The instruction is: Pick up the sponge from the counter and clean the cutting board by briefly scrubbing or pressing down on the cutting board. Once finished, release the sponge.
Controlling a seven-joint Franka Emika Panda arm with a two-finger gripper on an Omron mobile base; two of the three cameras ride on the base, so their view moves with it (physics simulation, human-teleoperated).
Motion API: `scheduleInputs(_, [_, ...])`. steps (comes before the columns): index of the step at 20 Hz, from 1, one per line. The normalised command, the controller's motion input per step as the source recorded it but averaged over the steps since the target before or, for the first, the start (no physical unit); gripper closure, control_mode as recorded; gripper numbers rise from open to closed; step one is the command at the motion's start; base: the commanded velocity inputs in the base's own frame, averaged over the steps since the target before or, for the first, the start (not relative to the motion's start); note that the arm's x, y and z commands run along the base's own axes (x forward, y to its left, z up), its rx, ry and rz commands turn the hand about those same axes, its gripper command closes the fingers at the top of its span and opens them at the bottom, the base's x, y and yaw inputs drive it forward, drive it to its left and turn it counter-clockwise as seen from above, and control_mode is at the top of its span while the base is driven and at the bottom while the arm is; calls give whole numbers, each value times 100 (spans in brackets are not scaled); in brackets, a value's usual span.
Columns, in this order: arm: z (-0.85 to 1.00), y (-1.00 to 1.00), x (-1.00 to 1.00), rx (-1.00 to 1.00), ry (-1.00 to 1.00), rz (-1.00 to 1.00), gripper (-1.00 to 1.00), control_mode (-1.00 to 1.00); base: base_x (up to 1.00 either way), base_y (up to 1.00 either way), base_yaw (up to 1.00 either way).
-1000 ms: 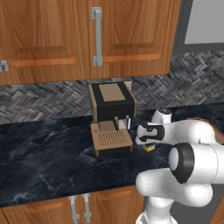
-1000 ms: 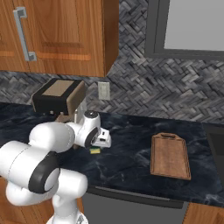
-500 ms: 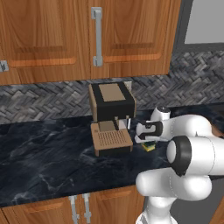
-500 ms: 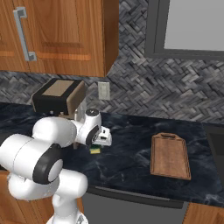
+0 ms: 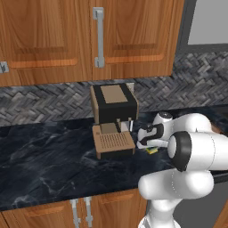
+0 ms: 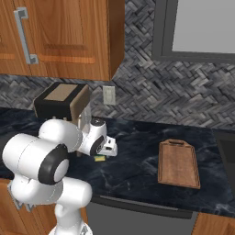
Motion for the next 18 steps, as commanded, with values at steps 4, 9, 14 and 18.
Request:
scheduleInputs(4, [0,0,0,0,0,0,100,-100,0,0,0])
scheduleInputs(9, [0,0,0,0,0,0,100,-100,0,0,0])
scheduleInputs(14, [21,-7,0,0,0,0,100,-100,0,0,0])
scheduleInputs(18, [31,-56,-1,0,-1,0,100,-100,0,0,0])
